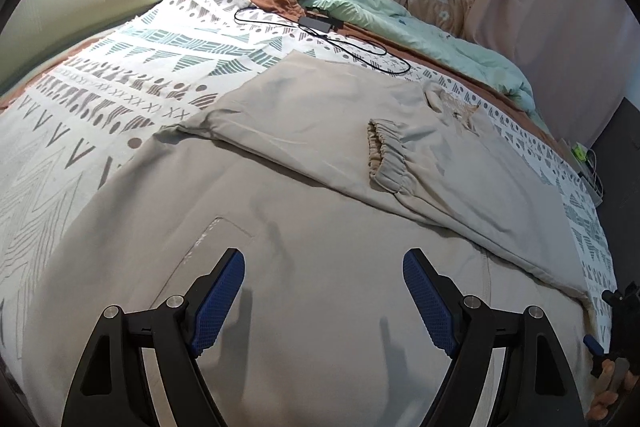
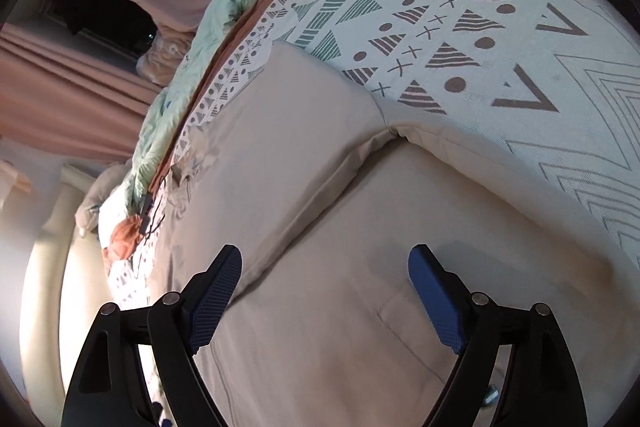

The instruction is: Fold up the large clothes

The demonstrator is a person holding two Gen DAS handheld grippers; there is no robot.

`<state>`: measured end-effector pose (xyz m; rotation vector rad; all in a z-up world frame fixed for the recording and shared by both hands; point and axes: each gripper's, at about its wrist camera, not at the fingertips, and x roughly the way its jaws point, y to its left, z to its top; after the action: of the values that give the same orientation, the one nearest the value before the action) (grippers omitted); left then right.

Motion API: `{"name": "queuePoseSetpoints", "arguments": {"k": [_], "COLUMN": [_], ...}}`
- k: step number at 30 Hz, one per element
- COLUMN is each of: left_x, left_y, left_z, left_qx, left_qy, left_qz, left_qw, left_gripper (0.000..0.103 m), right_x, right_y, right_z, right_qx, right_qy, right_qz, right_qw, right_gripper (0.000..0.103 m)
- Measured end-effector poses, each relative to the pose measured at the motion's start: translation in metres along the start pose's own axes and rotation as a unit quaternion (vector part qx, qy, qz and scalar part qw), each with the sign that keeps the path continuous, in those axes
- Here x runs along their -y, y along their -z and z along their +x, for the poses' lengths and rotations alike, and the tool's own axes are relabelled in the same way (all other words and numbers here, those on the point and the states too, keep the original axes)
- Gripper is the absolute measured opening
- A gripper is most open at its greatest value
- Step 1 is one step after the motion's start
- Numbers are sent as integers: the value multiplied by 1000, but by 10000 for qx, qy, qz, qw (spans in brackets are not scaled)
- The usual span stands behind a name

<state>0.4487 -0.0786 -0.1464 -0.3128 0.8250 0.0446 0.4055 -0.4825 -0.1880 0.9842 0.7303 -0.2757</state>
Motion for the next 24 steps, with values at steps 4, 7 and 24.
{"name": "queuePoseSetpoints", "arguments": {"k": [4,7,24], "left_x": [-11,-15,-46], "left_y": [14,26,80], "left_z": [-22,-39,-113], "left_qx": [102,171,288], "left_qy": [13,17,285], "left_qz": [-26,32,-295], "left_qw": [9999,9998,9987], "left_gripper": [82,82,89], "right_x": [2,4,18], "right_y": [17,32,109], "right_z": [-15,-25,-79], "right_qx": [2,-25,-204], "right_qy": [-52,-105,-390], "right_qz": [-166,-250,-837], "right_qw": [9998,9996,9955], "right_gripper": [86,86,86]}}
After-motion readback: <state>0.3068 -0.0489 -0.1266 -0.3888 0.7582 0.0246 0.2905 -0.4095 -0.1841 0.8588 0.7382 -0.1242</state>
